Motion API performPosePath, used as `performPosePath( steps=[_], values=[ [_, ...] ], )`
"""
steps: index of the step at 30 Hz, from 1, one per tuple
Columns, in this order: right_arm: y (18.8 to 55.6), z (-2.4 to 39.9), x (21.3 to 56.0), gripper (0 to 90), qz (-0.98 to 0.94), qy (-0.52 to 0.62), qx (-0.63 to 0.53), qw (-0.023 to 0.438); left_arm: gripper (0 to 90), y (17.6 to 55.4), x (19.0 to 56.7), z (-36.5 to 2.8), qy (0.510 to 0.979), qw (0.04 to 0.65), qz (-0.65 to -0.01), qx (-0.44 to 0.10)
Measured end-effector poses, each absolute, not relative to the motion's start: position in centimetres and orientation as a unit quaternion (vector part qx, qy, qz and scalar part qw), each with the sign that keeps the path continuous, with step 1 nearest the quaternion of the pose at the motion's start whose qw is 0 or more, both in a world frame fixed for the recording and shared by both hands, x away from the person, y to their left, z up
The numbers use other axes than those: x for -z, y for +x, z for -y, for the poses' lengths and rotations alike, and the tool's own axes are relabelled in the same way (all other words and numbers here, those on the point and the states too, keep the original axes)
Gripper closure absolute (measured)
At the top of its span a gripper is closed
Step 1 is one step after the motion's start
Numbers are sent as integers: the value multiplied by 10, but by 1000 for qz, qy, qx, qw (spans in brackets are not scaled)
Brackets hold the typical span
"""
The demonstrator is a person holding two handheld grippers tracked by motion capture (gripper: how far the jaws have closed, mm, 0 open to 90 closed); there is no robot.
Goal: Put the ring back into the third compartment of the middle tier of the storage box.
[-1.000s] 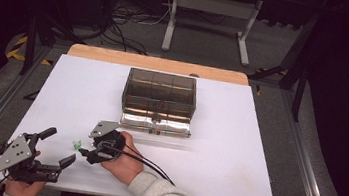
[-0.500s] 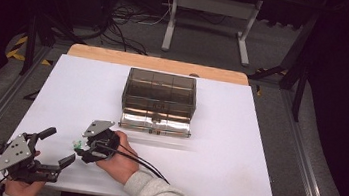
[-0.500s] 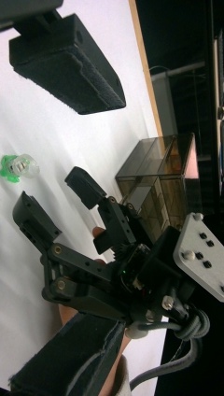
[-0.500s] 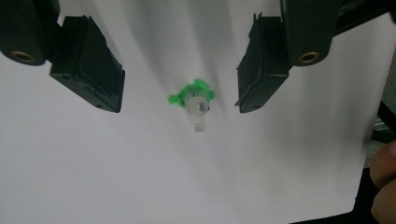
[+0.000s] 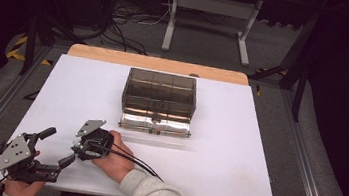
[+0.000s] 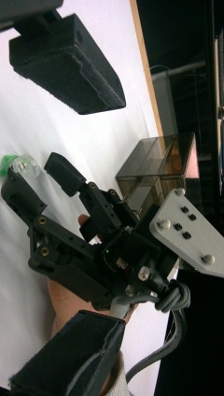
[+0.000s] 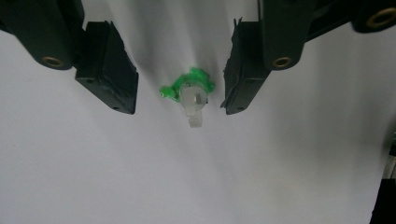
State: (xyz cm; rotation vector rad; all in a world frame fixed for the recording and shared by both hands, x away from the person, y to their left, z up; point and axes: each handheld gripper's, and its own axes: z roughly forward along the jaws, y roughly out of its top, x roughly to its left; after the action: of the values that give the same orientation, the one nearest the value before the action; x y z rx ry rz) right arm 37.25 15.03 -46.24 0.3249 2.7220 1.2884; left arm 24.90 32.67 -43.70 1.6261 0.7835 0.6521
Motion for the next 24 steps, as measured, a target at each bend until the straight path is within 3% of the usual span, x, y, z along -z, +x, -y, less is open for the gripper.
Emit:
performPosePath(
  steps=[8, 11, 16, 24],
  values=[
    [373, -153, 464, 597, -900, 108, -419, 52, 8, 249, 437, -327, 694, 574, -335, -278],
    [371, -156, 464, 704, -901, 102, -417, 53, 8, 249, 437, -326, 694, 574, -336, -276],
    [369, -156, 462, 759, -902, 99, -417, 60, 8, 249, 437, -327, 694, 574, -335, -277],
    [368, -155, 461, 762, -904, 96, -412, 65, 8, 249, 437, -327, 693, 575, -336, -278]
  ],
)
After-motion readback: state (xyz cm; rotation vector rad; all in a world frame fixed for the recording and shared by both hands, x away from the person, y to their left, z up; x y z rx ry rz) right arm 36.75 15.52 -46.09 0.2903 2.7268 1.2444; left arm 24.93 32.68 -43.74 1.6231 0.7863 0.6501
